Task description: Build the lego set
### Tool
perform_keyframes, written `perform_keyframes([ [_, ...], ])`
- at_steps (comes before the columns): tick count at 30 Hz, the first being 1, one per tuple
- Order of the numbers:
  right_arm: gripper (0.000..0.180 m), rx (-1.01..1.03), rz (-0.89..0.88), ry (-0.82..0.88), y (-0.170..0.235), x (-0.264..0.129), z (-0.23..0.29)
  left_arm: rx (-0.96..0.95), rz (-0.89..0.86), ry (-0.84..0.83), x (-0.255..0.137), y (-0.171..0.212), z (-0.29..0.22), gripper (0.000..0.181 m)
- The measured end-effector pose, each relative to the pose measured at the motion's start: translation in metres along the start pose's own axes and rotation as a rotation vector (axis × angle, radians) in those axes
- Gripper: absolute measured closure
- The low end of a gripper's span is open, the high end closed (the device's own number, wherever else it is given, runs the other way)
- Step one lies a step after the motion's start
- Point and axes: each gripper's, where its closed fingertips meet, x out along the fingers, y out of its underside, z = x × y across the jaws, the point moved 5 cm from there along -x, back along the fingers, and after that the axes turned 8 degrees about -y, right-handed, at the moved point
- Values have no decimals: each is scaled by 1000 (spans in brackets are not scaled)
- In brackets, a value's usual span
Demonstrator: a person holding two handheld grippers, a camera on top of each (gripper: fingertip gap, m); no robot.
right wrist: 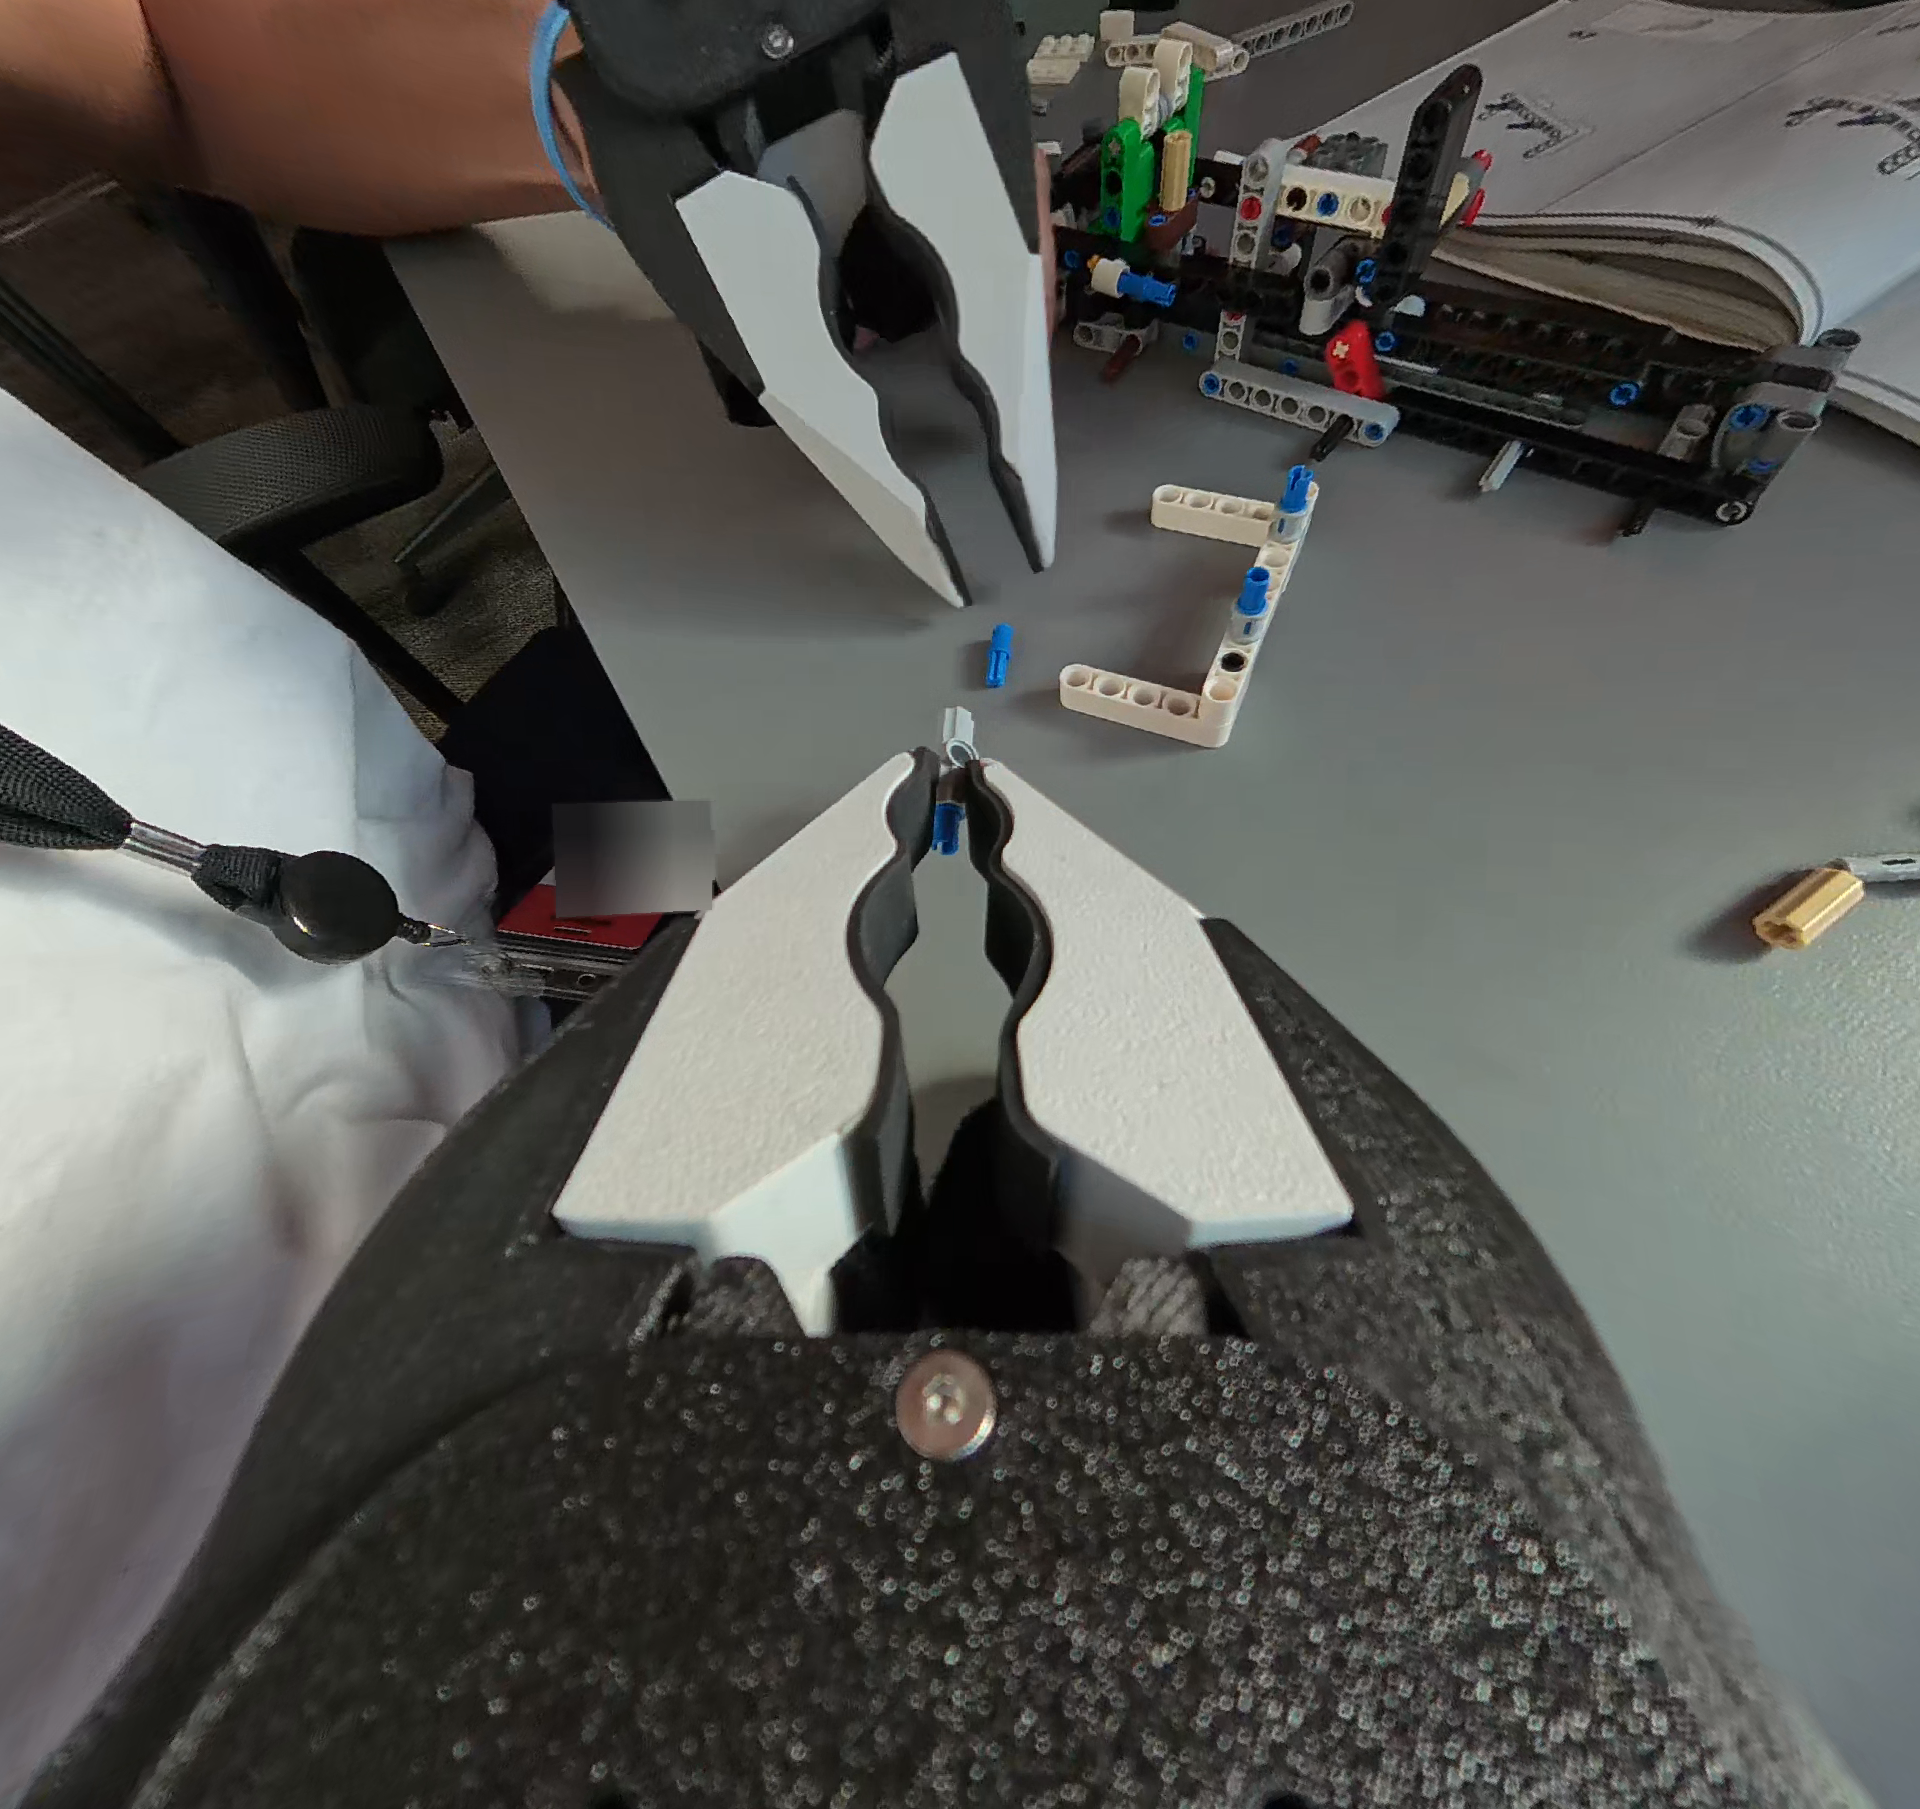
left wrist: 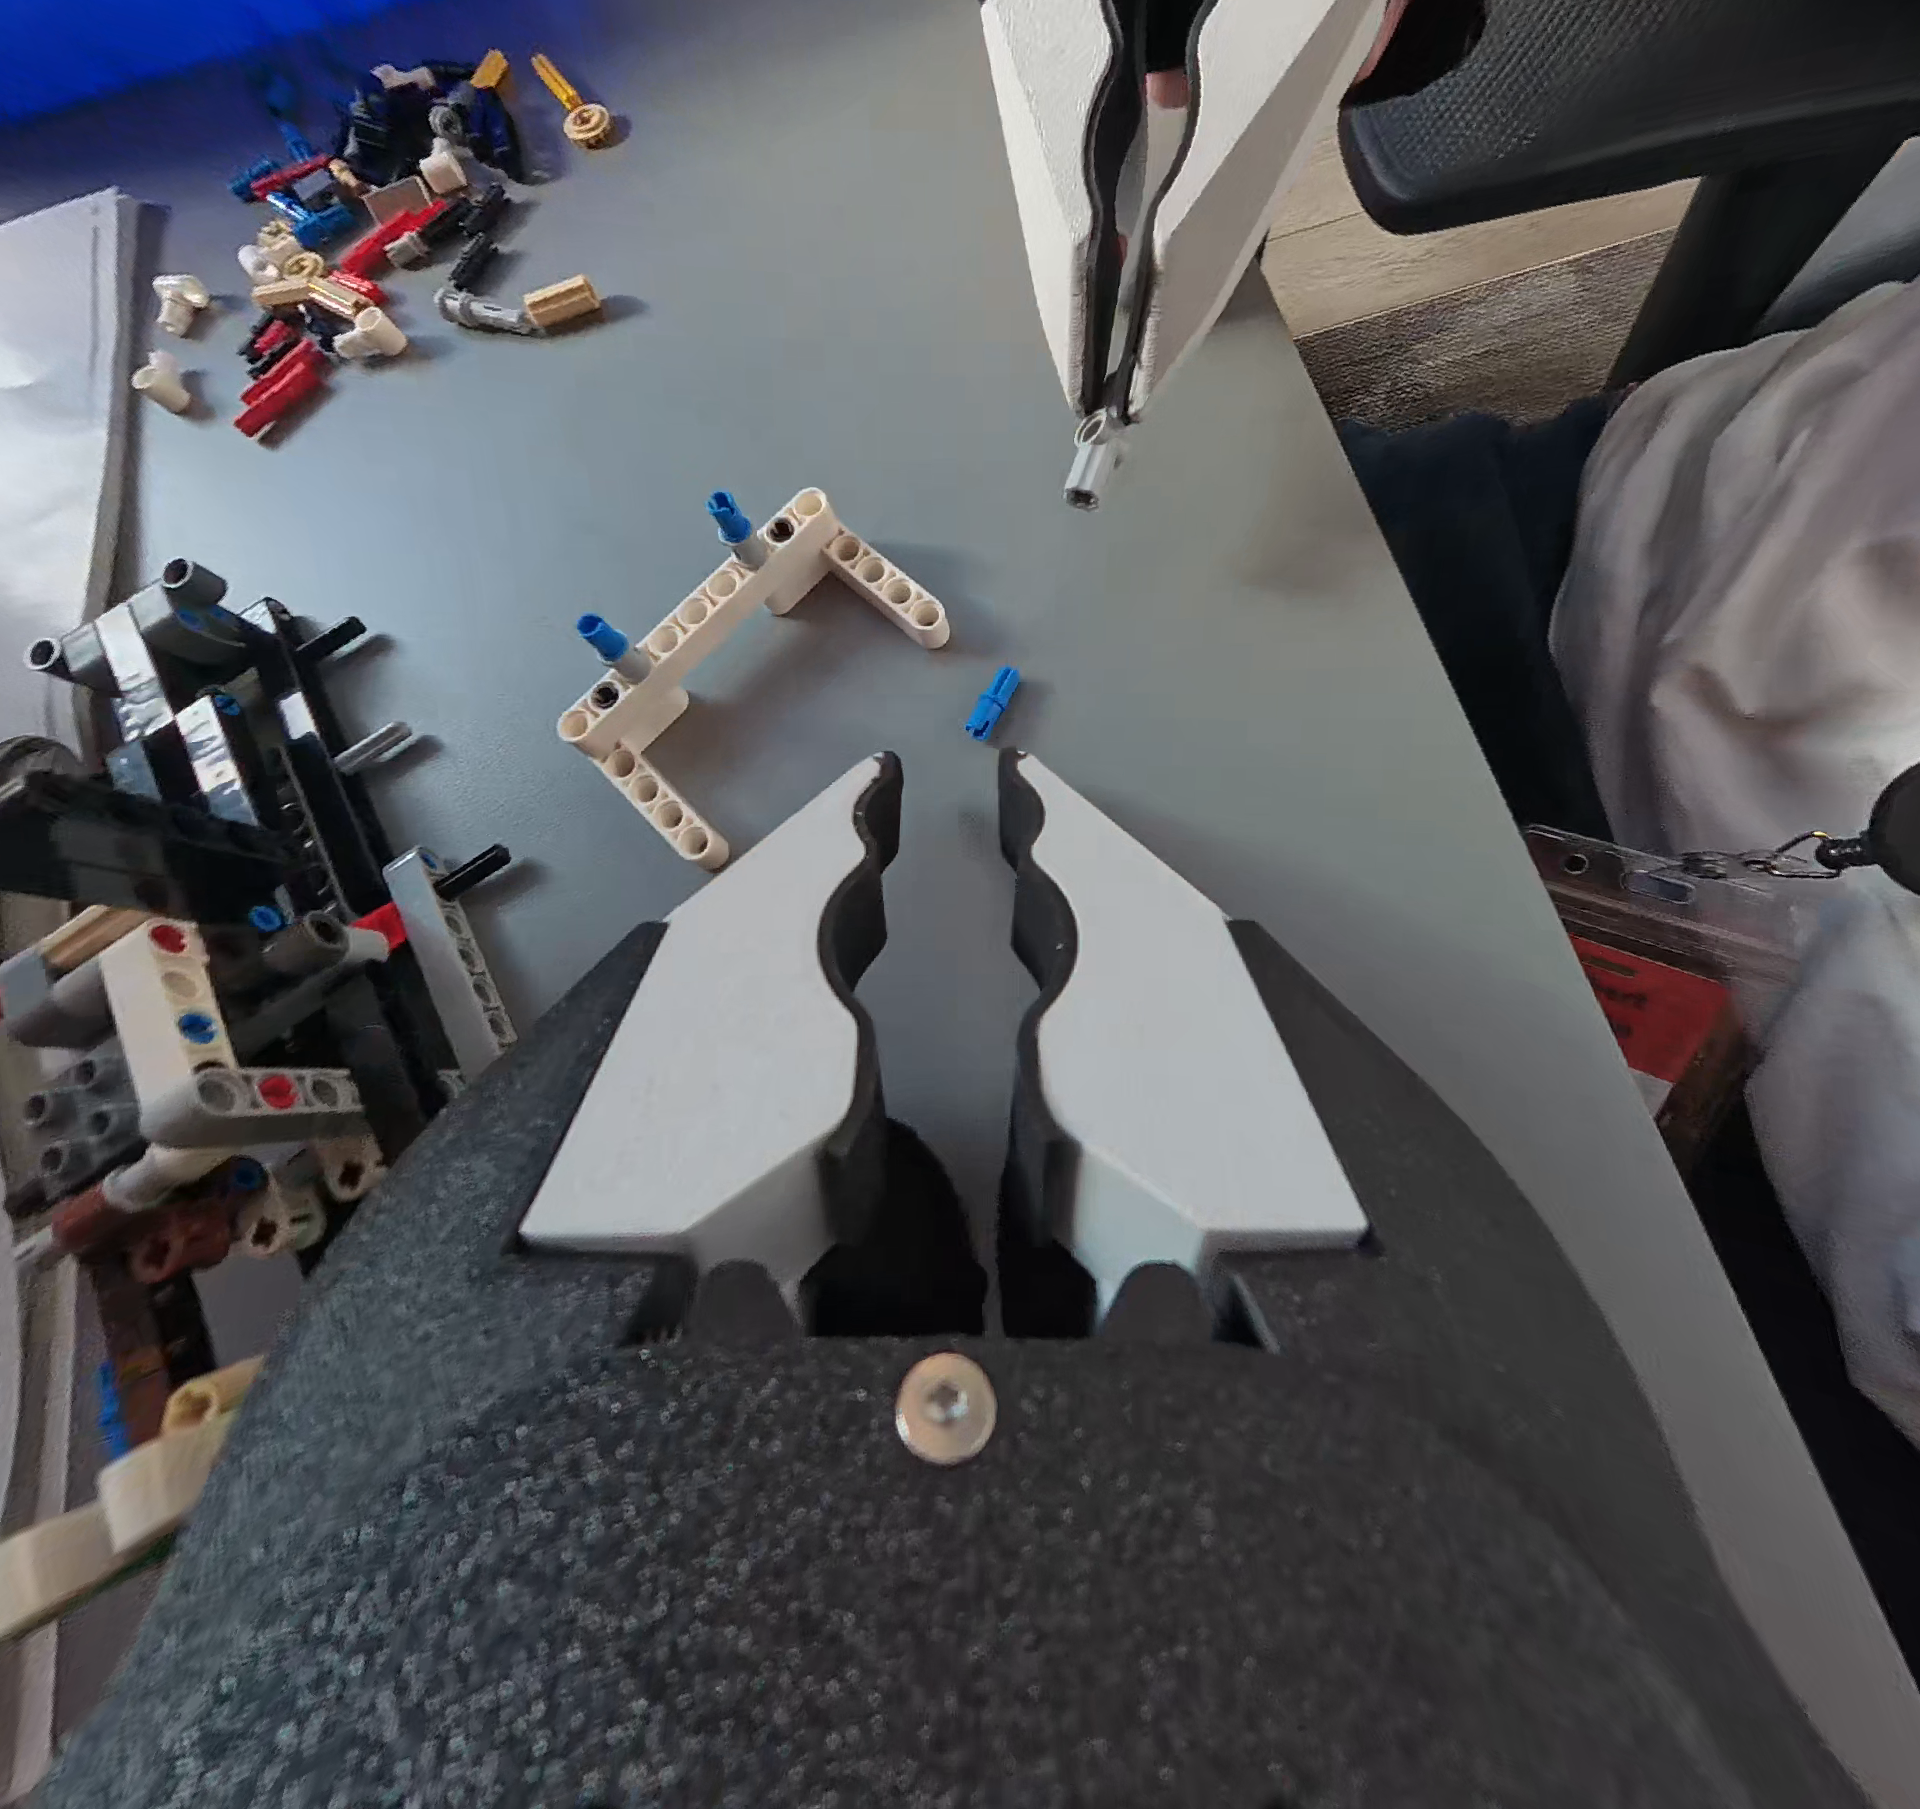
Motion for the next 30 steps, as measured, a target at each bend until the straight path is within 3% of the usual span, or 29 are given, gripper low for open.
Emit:
perform_keyframes([
  [4, 175, 7, -30, -13, -1, -2, 1, 8, 8, 89, 9, -3, 0, 155],
  [8, 175, 22, -36, -26, 2, -3, 0, 23, 19, 95, 14, -7, -3, 165],
  [10, 175, 26, -42, -34, 1, -4, 0, 40, 15, 86, 15, -8, -7, 178],
  [14, 176, 30, -47, -43, -2, -4, 0, 73, 22, 34, 17, -10, -12, 178],
  [21, 176, -254, 115, -117, -20, 7, -7, -10, -118, 35, -4, -15, -11, 179],
  [27, 180, -135, 43, -296, -33, 20, -15, 133, -162, -74, -12, -11, -17, 179],
  [30, 180, -125, 111, -234, -26, 25, -25, 136, -146, -58, -11, -9, -18, 179],
])
